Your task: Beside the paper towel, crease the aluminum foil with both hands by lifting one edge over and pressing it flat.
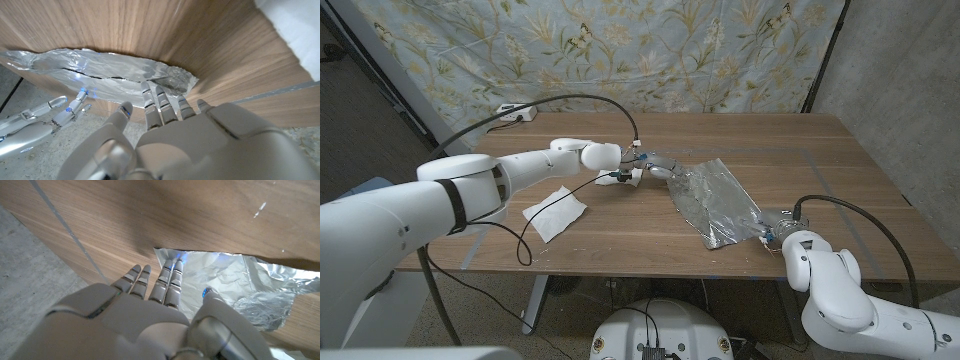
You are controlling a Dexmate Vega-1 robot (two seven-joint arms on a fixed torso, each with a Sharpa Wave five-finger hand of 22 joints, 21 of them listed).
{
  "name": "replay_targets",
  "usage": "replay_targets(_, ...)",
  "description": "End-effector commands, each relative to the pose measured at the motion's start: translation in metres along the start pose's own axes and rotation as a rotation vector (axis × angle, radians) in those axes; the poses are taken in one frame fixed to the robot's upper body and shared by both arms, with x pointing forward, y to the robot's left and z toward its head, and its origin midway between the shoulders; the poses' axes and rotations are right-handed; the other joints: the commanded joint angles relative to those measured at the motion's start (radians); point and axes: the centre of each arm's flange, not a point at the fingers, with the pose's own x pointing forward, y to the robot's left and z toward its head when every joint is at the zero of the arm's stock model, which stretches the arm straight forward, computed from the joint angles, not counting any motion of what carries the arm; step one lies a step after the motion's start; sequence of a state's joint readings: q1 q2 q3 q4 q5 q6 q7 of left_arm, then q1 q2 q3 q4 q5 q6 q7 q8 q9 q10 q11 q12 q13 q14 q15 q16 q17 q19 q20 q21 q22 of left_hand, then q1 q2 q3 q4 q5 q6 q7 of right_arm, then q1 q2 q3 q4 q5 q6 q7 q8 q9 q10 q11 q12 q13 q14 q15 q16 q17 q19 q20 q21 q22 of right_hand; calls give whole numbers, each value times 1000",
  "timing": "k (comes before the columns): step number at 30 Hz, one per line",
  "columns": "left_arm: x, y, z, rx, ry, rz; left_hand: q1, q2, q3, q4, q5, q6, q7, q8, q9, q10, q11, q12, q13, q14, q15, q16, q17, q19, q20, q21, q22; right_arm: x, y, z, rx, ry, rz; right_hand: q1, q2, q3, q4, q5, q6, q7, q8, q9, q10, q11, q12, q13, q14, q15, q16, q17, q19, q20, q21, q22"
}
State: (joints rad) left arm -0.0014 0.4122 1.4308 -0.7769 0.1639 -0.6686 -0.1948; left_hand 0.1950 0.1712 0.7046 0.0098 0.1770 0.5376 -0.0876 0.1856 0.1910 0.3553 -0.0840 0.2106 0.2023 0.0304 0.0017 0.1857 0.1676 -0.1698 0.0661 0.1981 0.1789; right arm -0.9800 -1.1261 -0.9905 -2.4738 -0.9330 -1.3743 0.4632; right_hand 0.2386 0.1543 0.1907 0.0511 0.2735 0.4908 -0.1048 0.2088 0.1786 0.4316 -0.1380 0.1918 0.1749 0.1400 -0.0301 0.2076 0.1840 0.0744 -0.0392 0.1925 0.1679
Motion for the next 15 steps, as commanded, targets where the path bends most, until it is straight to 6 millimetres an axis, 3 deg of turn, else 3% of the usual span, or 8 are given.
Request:
replay_targets(1,-9,0,-6,0,10,6,11,-3,0,2,-3,-1,2,7,3,1,-2,6,3,8,-2,-2,1,-59,7,6,3,8,12,0,6,-5,41,8,-3,10,-1,-4,5,-4,1,3,-2,-4,-4,4,10,-3,6,3,8,1,3,2)
replay_targets(15,-16,-1,-9,-3,23,13,12,-3,1,2,-3,0,3,8,3,0,-3,6,3,8,-3,-2,1,-59,7,6,3,-6,-19,5,-24,-49,-36,8,-3,14,-1,-6,9,-5,-1,3,1,-7,-4,5,13,-2,5,4,9,2,2,2)
